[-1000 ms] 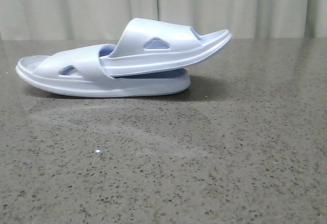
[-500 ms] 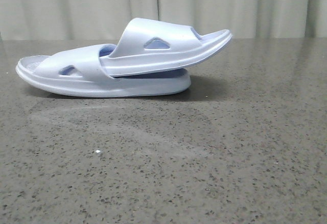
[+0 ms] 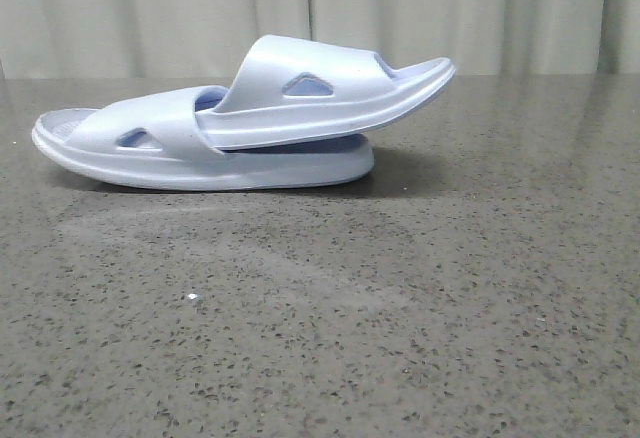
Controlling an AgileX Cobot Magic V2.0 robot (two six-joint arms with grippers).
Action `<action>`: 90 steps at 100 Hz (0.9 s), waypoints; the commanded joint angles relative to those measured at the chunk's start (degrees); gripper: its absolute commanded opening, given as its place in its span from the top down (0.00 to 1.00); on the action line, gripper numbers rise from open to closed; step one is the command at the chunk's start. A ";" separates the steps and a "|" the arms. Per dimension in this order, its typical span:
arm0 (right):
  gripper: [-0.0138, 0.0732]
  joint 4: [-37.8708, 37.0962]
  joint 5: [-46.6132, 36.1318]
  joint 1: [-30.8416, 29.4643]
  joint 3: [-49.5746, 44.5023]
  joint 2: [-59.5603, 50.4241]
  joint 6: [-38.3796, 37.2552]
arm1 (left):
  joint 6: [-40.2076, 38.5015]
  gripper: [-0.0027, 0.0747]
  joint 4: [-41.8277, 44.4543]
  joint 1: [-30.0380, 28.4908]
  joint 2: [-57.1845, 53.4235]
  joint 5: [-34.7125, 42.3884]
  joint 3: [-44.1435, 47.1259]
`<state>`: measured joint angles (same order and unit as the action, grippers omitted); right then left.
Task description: Insert blue slippers together front up
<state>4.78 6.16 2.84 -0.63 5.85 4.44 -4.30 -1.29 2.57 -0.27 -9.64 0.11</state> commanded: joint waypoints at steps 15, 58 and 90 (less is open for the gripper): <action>0.93 -4.28 1.91 -0.96 -1.20 -7.67 -0.24 | 0.10 0.95 -0.53 0.59 -1.63 4.14 0.57; 0.93 -6.59 5.20 -1.38 -1.20 -7.57 -0.24 | 0.10 0.95 -0.53 0.59 -1.63 4.14 0.57; 0.93 -6.59 5.20 -1.38 -1.20 -7.57 -0.24 | 0.10 0.95 -0.53 0.59 -1.63 4.14 0.57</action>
<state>-1.14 16.12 1.88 -0.63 -0.51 4.08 -4.30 -1.29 2.57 -0.27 -9.64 0.11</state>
